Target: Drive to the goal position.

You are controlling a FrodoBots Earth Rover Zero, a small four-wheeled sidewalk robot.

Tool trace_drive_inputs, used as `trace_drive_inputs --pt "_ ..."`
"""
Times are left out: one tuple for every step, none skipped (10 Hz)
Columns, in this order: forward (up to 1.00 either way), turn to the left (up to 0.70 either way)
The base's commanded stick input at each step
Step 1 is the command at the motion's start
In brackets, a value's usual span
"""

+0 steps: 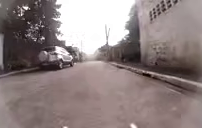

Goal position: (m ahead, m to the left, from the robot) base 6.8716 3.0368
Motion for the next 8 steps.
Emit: trace_drive_inputs --pt "0.70 0.01" --pt "0.70 0.01" --pt "0.70 0.01" --pt "0.70 0.01" --pt "0.70 0.01" --pt "0.70 0.01" --pt "0.70 0.01" --pt "0.70 0.01"
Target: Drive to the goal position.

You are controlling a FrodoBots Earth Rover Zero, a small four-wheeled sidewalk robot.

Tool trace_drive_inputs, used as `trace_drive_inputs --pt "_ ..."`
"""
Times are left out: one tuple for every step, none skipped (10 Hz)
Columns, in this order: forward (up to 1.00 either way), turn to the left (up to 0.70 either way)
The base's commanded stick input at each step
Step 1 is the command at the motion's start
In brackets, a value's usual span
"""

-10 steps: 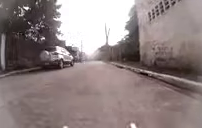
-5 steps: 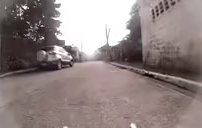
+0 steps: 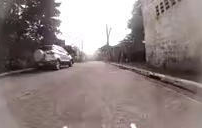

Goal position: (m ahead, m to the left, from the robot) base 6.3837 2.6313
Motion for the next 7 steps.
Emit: trace_drive_inputs --pt "0.70 0.01" --pt "0.70 0.01" --pt "0.70 0.01" --pt "0.70 0.01" --pt "0.70 0.01" --pt "0.70 0.01" --pt "0.70 0.01"
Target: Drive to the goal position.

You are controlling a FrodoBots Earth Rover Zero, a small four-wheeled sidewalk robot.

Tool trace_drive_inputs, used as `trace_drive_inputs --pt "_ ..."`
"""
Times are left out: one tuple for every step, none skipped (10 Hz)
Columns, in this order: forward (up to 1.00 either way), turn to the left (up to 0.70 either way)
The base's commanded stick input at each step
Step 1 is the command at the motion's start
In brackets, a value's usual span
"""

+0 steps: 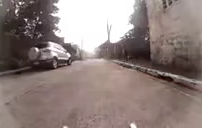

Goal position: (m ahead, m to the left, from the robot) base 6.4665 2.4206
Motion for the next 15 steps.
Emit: trace_drive_inputs --pt "0.70 0.01" --pt "0.70 0.01" --pt "0.70 0.01" --pt "0.70 0.01" --pt "0.70 0.01" --pt "0.70 0.01" --pt "0.70 0.01" --pt "0.70 0.01" --pt "0.70 0.01" --pt "0.70 0.01" --pt "0.70 0.01" --pt "0.70 0.01" --pt "0.70 0.01" --pt "0.70 0.01" --pt "0.70 0.01"
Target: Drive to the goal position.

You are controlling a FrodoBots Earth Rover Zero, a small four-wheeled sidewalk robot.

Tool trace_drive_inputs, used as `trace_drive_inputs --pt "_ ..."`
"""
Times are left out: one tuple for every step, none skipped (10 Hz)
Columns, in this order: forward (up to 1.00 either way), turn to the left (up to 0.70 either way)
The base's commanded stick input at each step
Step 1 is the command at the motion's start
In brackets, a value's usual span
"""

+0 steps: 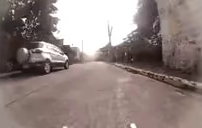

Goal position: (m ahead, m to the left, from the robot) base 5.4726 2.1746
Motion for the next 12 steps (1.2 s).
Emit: trace_drive_inputs --pt "0.70 0.01" --pt "0.70 0.01" --pt "0.70 0.01" --pt "0.70 0.01" --pt "0.70 0.01" --pt "0.70 0.01" --pt "0.70 0.01" --pt "0.70 0.01" --pt "0.70 0.01" --pt "0.70 0.01" --pt "0.70 0.01" --pt "0.70 0.01"
